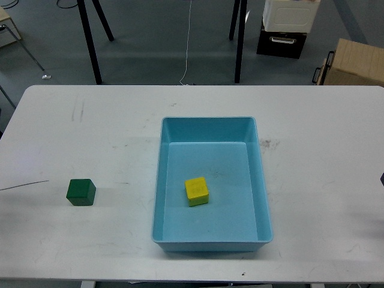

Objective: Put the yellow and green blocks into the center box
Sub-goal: 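Swing the left gripper up and over toward the green cube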

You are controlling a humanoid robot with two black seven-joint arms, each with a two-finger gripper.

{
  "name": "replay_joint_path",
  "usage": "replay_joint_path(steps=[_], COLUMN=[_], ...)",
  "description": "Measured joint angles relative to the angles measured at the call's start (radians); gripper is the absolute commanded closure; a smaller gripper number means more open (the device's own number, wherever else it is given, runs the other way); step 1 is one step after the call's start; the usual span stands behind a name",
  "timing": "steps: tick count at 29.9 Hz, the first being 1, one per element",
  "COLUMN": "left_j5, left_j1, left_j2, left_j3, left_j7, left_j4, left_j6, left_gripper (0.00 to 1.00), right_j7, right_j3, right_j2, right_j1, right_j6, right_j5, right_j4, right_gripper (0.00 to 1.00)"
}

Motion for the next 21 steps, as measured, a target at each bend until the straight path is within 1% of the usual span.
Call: replay_joint_path(steps=[3,8,10,12,14,16,18,21], left_j5=[0.013,0.102,0.144,0.19,0.251,0.318,0.377,0.448], left_j1=[-0.051,-0.129,-0.2,-0.298,-0.43,-0.584,-0.748,-1.034], left_j2=[0.142,0.458,0.569,0.65,0.702,0.719,0.722,0.685], left_j3=[0.006,0.1,0.171,0.267,0.398,0.558,0.739,1.066], left_j7=[0.015,0.014,0.014,0.015,0.016,0.016,0.016,0.023], left_j4=[0.001,-0.014,-0.017,-0.017,-0.016,-0.008,0.009,0.058], left_j6=[0.0,0.0,0.0,0.0,0.0,0.0,0.0,0.0], left_gripper=[0.0,0.0,0.0,0.0,0.0,0.0,0.0,0.0], right_j7=[0.0,-0.001,-0.001,-0.001,-0.002,-0.002,-0.002,-0.002], right_j3=[-0.002,-0.015,-0.016,-0.017,-0.016,-0.016,-0.015,-0.014], right_j2=[-0.001,0.008,0.011,0.012,0.012,0.012,0.012,0.011], right_j1=[0.0,0.004,0.006,0.009,0.011,0.011,0.011,0.009], right_j6=[0.0,0.0,0.0,0.0,0.001,0.003,0.006,0.01], right_j5=[0.0,0.001,0.001,0.001,0.002,0.004,0.005,0.006], right_j4=[0.001,0.002,0.003,0.003,0.004,0.004,0.004,0.004], right_gripper=[0.0,0.0,0.0,0.0,0.0,0.0,0.0,0.0])
